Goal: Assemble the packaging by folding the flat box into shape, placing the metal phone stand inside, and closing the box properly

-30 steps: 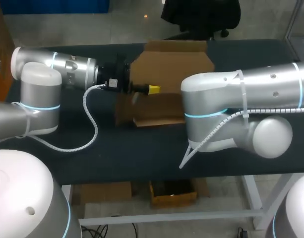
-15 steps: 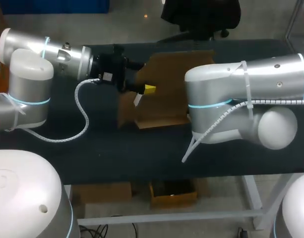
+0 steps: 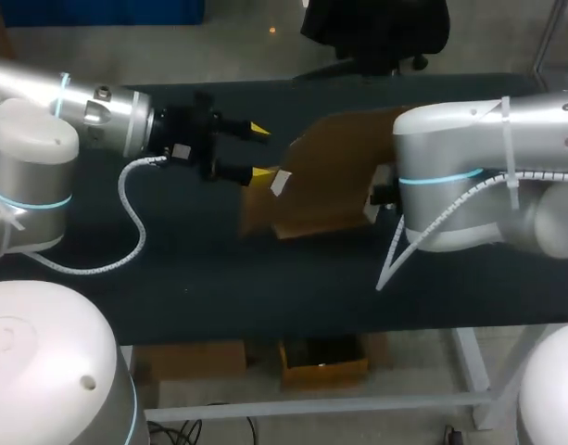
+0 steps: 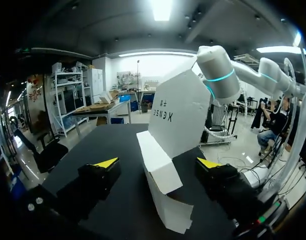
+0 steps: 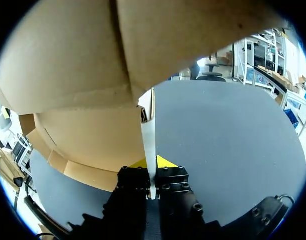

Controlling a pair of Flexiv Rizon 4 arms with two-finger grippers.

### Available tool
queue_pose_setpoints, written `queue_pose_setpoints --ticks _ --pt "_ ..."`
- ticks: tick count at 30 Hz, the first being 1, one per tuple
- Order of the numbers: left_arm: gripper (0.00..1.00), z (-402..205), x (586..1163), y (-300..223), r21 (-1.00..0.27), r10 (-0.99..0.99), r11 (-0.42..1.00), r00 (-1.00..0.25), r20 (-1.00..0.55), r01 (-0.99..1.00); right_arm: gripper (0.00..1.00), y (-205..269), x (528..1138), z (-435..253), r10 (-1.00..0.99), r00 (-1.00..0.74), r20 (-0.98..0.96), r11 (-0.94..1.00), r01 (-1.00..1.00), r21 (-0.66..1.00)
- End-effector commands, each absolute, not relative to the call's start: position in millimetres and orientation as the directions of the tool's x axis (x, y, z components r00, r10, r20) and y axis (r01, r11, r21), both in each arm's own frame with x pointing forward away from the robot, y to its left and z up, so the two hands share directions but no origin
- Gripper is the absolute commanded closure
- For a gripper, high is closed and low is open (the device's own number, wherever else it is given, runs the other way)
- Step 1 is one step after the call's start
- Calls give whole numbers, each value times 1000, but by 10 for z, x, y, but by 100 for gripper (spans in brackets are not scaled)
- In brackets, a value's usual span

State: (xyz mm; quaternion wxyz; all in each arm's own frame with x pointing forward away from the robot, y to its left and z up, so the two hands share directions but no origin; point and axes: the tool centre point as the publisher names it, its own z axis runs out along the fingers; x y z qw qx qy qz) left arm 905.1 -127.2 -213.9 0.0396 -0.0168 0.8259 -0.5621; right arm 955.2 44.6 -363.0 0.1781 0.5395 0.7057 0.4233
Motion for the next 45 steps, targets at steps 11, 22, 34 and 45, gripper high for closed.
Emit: queue_pose_setpoints --ticks 11,22,34,45 --pt "0 -2183 8893 -881 -898 -75 440 -995 -63 23 100 226 9680 -3414 769 -521 372 221 762 609" --pt "0 -2276 8847 -688 -880 -39 476 -999 -22 1 100 252 9720 -3315 759 -520 392 316 821 476" --pt "0 -2296 8858 -581 -880 0 472 -999 54 -47 100 268 9749 -3323 748 -506 430 373 856 359" --pt "0 -2296 8858 -581 -880 0 472 -999 54 -47 100 268 9749 -3323 748 -506 430 373 856 359"
